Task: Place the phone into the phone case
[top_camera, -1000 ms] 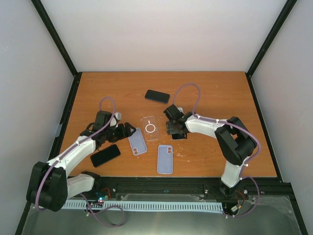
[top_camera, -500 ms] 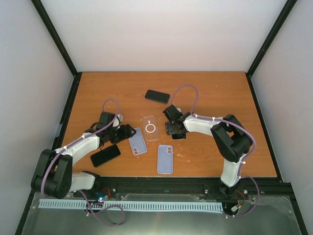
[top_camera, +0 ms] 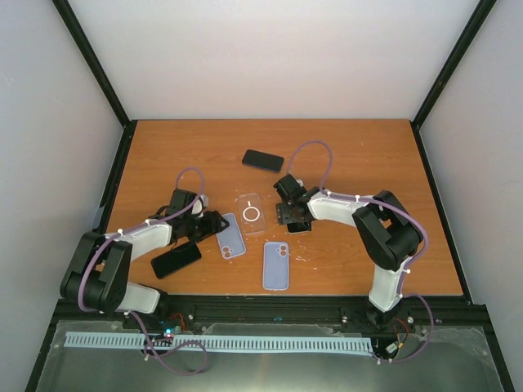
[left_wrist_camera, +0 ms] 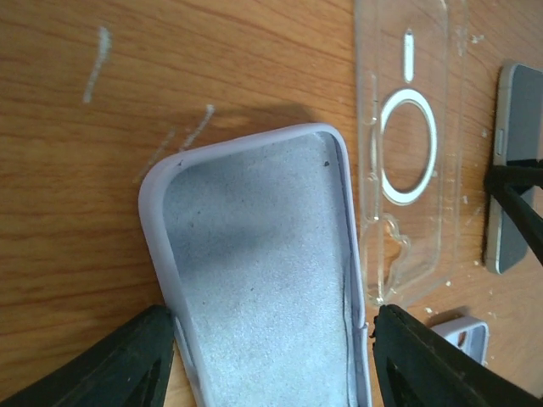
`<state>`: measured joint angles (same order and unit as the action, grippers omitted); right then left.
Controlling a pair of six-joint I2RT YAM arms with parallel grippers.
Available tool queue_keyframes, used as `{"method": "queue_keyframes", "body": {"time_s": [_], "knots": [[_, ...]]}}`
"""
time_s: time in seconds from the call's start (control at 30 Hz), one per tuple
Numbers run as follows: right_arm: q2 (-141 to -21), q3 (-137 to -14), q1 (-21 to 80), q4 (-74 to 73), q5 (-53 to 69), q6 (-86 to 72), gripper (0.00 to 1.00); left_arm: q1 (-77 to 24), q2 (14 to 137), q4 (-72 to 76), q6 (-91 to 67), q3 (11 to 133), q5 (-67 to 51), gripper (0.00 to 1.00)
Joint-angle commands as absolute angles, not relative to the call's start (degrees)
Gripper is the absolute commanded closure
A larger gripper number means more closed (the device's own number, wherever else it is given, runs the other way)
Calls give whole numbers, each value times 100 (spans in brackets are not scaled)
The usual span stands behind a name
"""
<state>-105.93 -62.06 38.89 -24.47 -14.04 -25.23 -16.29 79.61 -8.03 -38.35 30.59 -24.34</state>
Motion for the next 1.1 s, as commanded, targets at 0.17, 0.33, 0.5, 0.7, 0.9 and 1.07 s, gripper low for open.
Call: {"method": "queue_keyframes", "body": {"time_s": [0.17,0.33,0.5,0.7,0.9,1.07], "knots": [[-10647,-5862,3736,-2233,-1015,-2531,16,-1672,8217,-11,-3957,2951,-3250,37],[-10599,-5900,3735,-2381,-998,-2521,31,-1676,8194,52,-4063,2914,-3532,38],[-10205,-5993,3816,-2686,-895,-2672,35,-1671,7743,183,-4413,2731,-4041,38],[-9558,-6139,4101,-2890,-542,-3199,39,-1642,7032,-276,-4568,2753,-3886,31],[-9221,-6138,4650,-2359,-77,-4141,40,-1275,6017,-1552,-4242,3240,-2862,4],[-9444,-6216,5269,-1489,3,-4764,41,-1143,5092,-2487,-3864,3766,-1829,1]]}}
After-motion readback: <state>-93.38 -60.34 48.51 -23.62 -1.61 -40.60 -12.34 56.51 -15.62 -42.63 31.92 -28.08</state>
